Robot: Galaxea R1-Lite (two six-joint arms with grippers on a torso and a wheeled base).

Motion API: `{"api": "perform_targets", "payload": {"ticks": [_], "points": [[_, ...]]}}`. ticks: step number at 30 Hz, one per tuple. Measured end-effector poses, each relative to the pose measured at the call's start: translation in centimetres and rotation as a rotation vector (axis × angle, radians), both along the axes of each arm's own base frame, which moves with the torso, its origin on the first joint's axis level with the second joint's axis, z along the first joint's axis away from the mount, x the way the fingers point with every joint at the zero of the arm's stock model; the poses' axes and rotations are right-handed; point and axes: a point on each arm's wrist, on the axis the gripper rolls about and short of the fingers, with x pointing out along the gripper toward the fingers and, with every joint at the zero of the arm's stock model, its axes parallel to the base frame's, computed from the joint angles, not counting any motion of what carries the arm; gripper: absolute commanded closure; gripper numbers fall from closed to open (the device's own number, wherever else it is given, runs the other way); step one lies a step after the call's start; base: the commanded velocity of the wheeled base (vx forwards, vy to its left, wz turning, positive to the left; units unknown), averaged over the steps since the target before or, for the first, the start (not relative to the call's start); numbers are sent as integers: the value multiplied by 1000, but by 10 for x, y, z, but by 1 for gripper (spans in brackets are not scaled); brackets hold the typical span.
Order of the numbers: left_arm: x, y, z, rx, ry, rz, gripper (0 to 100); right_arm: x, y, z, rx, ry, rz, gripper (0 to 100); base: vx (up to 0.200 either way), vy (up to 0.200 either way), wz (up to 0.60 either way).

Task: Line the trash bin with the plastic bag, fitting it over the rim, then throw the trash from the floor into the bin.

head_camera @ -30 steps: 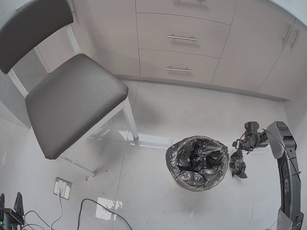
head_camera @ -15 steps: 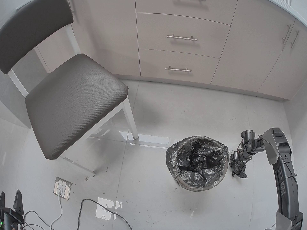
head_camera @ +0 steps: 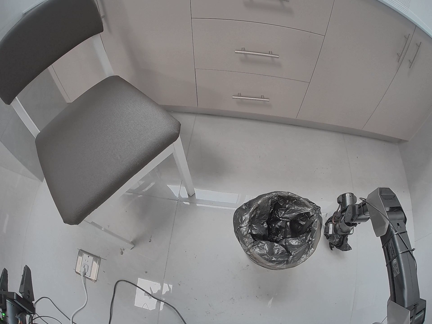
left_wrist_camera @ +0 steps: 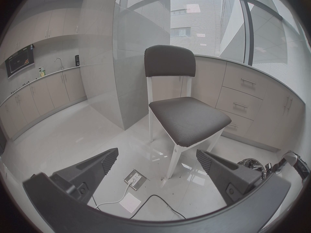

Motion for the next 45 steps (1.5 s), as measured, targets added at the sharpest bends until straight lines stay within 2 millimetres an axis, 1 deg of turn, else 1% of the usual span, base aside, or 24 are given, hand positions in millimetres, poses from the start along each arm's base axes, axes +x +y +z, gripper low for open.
{"api": "perform_targets", "payload": {"ticks": [6,12,15,19,22,23,26,27,30,31,33,37,40,45], "points": [[0,0,0,-3,0,0,0,0,-1,-2,19,-17,-43,100,0,0,0],[0,0,0,-4,0,2,0,2,-1,4,57,-57,-126,100,0,0,0],[0,0,0,-4,0,2,0,7,1,17,71,-87,-151,100,0,0,0],[0,0,0,-5,1,1,0,16,4,45,70,-142,-144,100,0,0,0],[0,0,-1,-5,1,2,0,23,4,76,64,-201,-135,100,0,0,0],[0,0,-1,-6,0,3,0,25,4,90,61,-226,-131,100,0,0,0],[0,0,-1,-6,0,4,0,31,1,135,46,-304,-109,100,0,0,0],[0,0,-1,-6,0,5,0,32,-1,153,39,-336,-100,100,0,0,0],[0,0,-1,-6,0,6,0,30,-8,204,33,-427,-67,100,0,0,0],[0,0,-1,-6,0,6,0,27,-10,218,33,-447,-55,100,0,0,0],[0,0,-1,-5,1,6,0,19,-12,244,37,-476,-30,100,0,0,0],[0,0,-1,2,4,6,0,-5,-16,282,42,-501,-4,100,0,0,0],[0,0,-1,18,10,4,0,-28,-13,306,49,-502,28,100,0,0,0],[0,0,-1,70,27,-2,0,-73,-2,348,76,-530,100,100,0,0,0]]}}
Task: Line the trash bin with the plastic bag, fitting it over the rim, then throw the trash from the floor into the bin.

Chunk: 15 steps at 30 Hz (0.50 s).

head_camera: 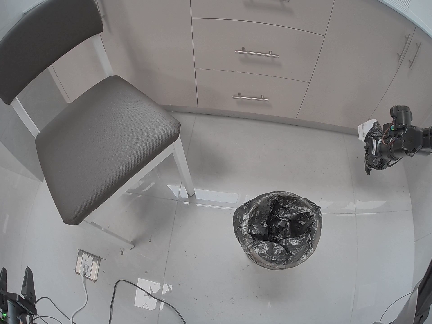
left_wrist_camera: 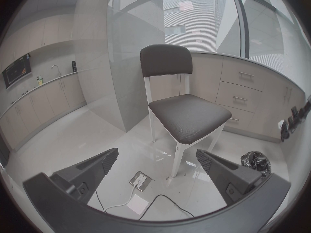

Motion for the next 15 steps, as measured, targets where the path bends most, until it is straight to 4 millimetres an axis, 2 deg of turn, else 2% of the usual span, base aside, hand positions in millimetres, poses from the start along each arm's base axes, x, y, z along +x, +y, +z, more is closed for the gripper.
{"api": "perform_targets", "payload": {"ticks": [7,15], "points": [[0,0,0,50,12,-11,0,-55,29,45,4,-61,84,100,0,0,0],[1,0,-1,57,15,-15,0,-107,74,79,37,-139,180,100,0,0,0]]}}
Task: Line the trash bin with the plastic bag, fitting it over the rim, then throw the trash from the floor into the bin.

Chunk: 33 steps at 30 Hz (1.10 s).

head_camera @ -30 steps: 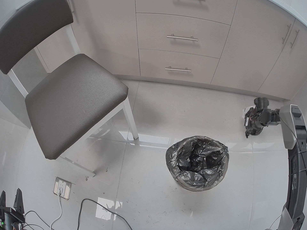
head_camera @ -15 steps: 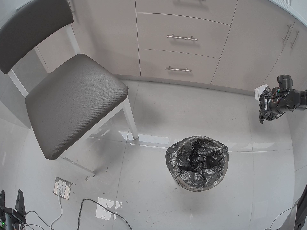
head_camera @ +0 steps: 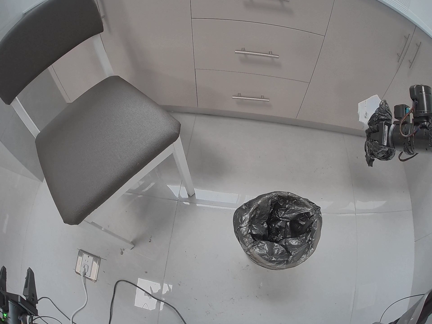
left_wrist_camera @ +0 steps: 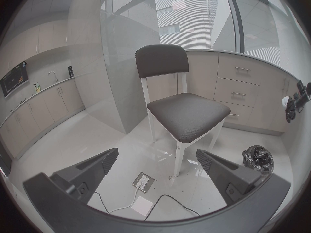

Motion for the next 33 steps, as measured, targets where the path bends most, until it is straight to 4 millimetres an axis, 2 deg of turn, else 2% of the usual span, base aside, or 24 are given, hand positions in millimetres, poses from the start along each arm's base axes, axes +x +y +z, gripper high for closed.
{"api": "perform_targets", "payload": {"ticks": [5,9,15,19,23,27,33], "points": [[0,0,0,2,2,1,0,-26,27,10,20,-27,74,100,0,0,0],[-1,-1,0,9,6,54,0,-40,39,13,41,-38,109,100,0,0,0],[-3,-3,0,37,1,153,0,-53,56,7,59,-14,168,100,0,0,0],[-3,-4,0,66,0,132,0,-58,71,-5,60,27,226,100,0,0,0],[-4,-6,-1,78,-23,-18,0,-60,83,-13,58,58,270,100,0,0,0],[-5,-8,-1,9,-60,-143,0,-60,97,-21,47,90,312,100,0,0,0],[-6,-7,-2,-66,-90,-86,0,-56,117,-37,23,145,359,100,0,0,0]]}}
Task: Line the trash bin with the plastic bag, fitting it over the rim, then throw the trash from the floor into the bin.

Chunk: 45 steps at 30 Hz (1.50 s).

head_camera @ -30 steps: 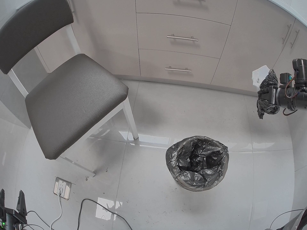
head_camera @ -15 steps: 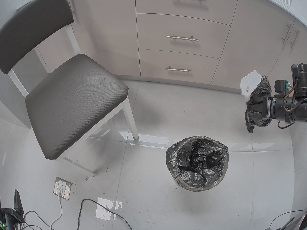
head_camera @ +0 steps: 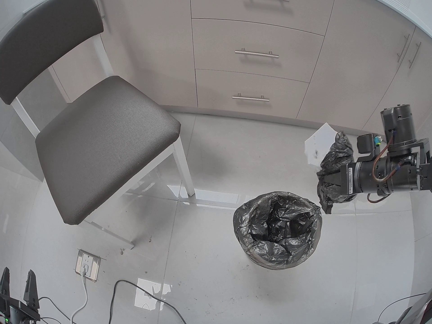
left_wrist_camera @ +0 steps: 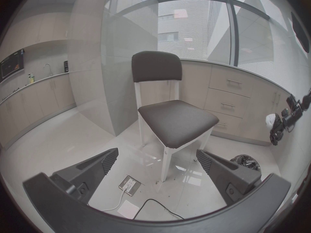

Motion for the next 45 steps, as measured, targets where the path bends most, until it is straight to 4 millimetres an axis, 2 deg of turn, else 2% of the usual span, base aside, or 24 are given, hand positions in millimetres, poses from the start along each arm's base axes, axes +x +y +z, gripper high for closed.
{"api": "perform_targets", "payload": {"ticks": [7,16,28,45], "points": [[0,0,0,-10,-3,16,0,16,24,-29,-25,22,37,100,0,0,0],[0,1,0,-28,-9,19,0,50,47,-71,-74,19,-4,100,0,0,0],[0,1,0,-44,-14,23,0,73,64,-97,-132,44,-37,100,0,0,0],[0,1,0,-45,-15,24,0,84,71,-132,-172,85,-50,100,0,0,0]]}}
